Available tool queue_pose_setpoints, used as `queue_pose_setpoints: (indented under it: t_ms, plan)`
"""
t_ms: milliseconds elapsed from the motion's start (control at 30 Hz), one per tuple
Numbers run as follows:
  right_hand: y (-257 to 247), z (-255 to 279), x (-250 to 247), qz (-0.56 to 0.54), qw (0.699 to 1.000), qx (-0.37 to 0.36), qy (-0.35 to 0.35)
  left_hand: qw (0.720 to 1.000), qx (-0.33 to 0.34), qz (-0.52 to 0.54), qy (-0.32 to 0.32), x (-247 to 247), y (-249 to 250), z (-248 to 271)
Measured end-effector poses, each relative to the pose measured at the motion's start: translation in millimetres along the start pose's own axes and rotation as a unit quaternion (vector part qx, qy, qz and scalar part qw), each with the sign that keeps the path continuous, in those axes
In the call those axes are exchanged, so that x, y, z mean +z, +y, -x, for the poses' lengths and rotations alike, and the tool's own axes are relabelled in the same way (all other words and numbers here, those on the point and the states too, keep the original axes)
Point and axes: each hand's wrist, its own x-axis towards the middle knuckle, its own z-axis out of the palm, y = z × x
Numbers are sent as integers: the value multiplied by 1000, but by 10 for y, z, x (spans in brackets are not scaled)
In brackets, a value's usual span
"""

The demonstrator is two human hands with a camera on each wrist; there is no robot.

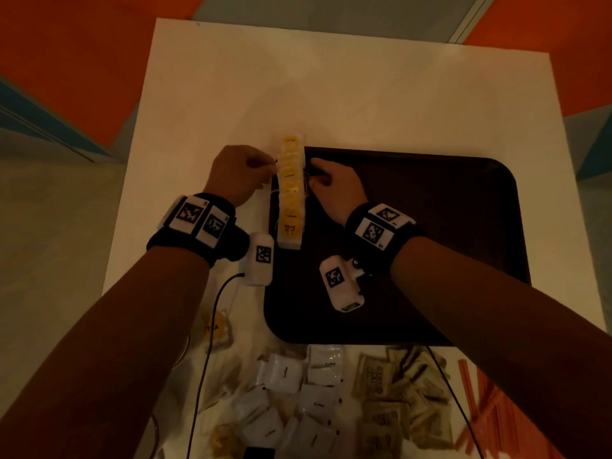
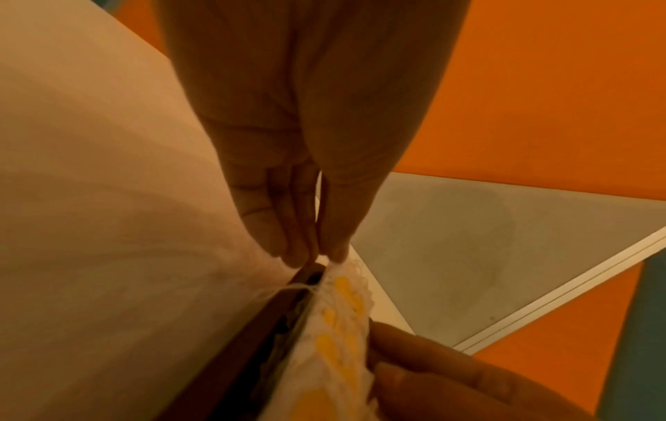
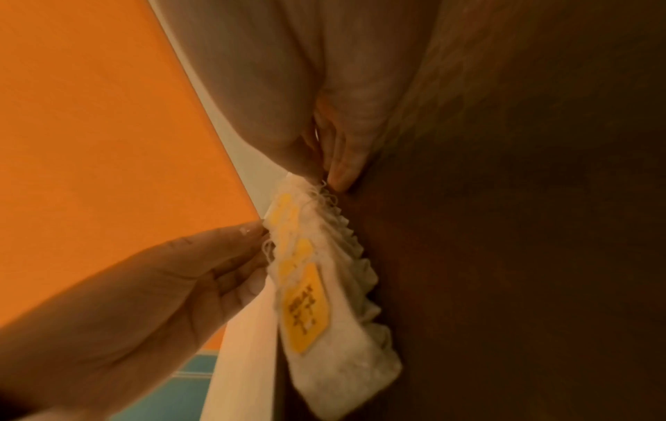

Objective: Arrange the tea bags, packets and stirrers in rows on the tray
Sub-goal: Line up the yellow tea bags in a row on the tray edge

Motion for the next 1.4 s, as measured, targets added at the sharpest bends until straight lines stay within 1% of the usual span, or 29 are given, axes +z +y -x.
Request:
queue_pose_setpoints:
  t_ms: [33,100,267,367,433,500,567,600,667,733,767,833,933,1000,1067,1167,1233,1333,1400]
  plan:
    - [-7,-8,13,1,1000,-8,-7,1000,-1,-7,-11,20,-5,40]
    - [-17,-5,52,-5,1000,-15,-18,1000,3,-11,-11,54,-8,91]
    - [-15,-11,53,-21,1000,3,8,999,9,-10,35,116,41,131]
    - [-79,-34,40,-7,999,-11,-30,998,20,-33,52,139,104,128]
    - [-92,-45,45,2,999,-15,-46,998,14,-24,60,137,140,120]
    - [-81,-23,13,-19,1000,13,-21,998,2,6,68,101,158,129]
    - [-43,54,-37,-70,997,45,5,997,-13,28,72,38,153,174]
    - [-12,106,-53,-100,993,58,9,997,-23,27,64,6,141,211]
    - [23,226,-51,-158,985,76,-4,999,-42,17,19,-28,130,312]
    - [15,320,-8,-193,978,71,-29,998,-59,17,-26,-4,134,441]
    - [18,339,26,-192,979,59,-42,997,-61,15,-34,25,134,504]
    - [18,370,85,-185,981,41,-46,999,-48,-3,-23,93,113,611]
    - [97,435,127,-171,983,70,-4,998,-52,-21,9,154,18,741]
    - [162,510,142,-170,982,87,-8,998,-60,-33,17,182,-47,829]
    - [182,597,163,-180,980,83,-28,997,-59,-39,19,202,-77,899]
    - [146,682,194,-199,977,61,-45,998,-56,-29,21,214,-55,963]
    - [148,701,204,-200,977,69,-35,998,-55,-16,20,213,-37,980]
    - [153,743,191,-188,979,65,-40,999,-52,9,14,206,-25,1038]
    - [152,784,153,-162,985,53,-31,999,-30,0,30,161,12,1146]
